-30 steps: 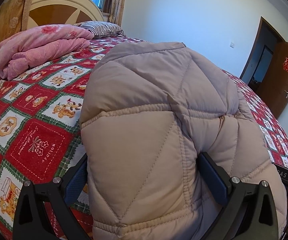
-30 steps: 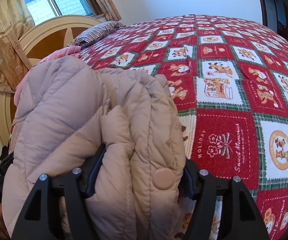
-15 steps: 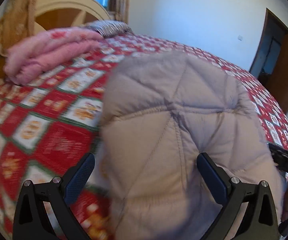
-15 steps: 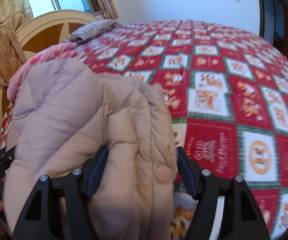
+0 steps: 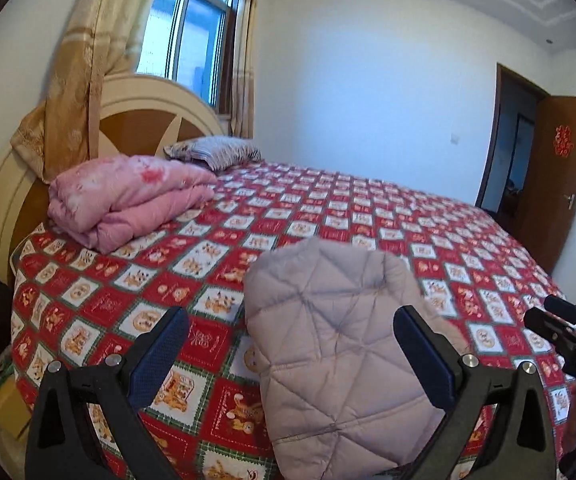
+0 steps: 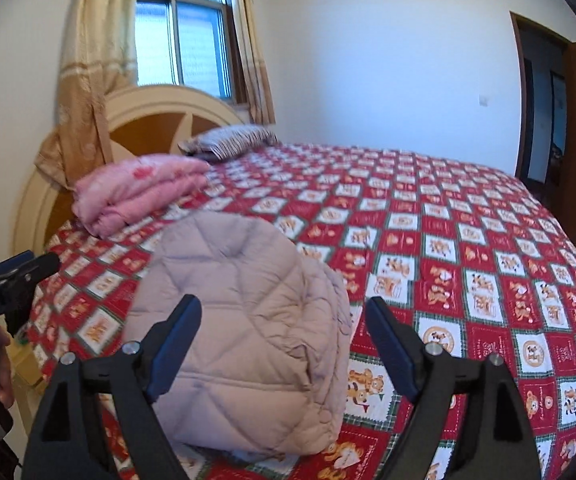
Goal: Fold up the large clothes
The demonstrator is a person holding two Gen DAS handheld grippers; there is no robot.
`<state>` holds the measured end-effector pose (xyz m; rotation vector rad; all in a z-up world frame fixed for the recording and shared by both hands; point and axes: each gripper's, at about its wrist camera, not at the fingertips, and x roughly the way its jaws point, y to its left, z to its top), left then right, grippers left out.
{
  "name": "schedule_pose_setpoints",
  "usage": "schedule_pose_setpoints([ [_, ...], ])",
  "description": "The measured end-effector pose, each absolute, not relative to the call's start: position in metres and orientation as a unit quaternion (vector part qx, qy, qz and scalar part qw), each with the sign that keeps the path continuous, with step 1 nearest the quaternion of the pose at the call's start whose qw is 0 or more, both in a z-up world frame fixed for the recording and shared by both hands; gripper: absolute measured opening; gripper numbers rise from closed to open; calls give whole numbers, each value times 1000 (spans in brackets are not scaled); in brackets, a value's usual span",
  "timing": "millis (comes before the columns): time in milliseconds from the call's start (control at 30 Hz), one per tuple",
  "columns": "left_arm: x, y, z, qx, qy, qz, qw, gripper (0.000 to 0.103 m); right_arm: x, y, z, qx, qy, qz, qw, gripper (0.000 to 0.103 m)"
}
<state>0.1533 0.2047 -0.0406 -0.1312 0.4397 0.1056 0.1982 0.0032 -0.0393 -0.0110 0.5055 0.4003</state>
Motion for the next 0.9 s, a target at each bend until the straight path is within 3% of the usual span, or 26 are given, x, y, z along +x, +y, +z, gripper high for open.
schedule_pose_setpoints([
  [900, 147, 200, -41, -63, 216, 48, 973, 102, 174, 9, -28, -20, 223, 212, 951, 89],
])
